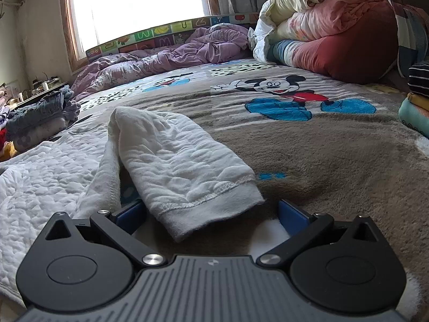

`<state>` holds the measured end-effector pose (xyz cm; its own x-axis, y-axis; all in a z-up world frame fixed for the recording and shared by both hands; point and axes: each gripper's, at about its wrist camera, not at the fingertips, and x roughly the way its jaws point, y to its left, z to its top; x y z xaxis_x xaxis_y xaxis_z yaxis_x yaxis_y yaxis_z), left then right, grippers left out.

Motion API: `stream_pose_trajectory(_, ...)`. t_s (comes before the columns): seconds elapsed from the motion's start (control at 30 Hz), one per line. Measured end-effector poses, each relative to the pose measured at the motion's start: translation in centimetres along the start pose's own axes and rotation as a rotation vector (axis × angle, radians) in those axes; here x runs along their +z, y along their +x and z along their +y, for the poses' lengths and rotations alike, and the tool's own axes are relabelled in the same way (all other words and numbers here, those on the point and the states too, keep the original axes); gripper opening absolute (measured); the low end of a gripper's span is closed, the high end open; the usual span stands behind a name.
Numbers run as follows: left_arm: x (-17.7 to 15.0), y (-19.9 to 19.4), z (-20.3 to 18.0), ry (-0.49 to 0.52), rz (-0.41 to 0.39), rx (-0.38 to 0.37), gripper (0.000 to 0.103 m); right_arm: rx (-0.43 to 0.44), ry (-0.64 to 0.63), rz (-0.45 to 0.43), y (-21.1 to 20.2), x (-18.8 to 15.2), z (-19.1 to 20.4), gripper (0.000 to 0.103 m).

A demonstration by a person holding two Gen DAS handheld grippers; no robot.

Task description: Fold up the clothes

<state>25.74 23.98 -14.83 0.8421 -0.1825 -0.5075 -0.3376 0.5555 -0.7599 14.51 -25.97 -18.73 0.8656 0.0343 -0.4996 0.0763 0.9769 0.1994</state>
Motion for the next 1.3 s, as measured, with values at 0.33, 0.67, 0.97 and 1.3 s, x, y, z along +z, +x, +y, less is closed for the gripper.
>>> stream_pose_trajectory(0.33, -0.6, 0.0, -3.0, 0.394, -0.074, 0.204, 0.013, 0.033, 0.024, -0.014, -0.2, 0.0, -0.6, 0.103)
stream_pose_trajectory(0.67, -5.6, -3.6, -8.3, 0.721, -0.154, 0.238, 0.026, 0.049, 0.026, -0.014, -0.2, 0.0, -0.7, 0.103)
stream_pose_trajectory(0.97, -13.6, -3.3, -10.5, 0.848, 0.121, -0.092, 0.021, 0.041, 0.034, -0.010, -1.6, 0.1, -0.4, 0.101)
stream_pose_trajectory(1.3, -14.5, -2.0, -7.4, 0.823, 0.181, 0.016, 0.018, 0.144, 0.330, -0.016, -2.5, 0.6, -3.9, 0.091)
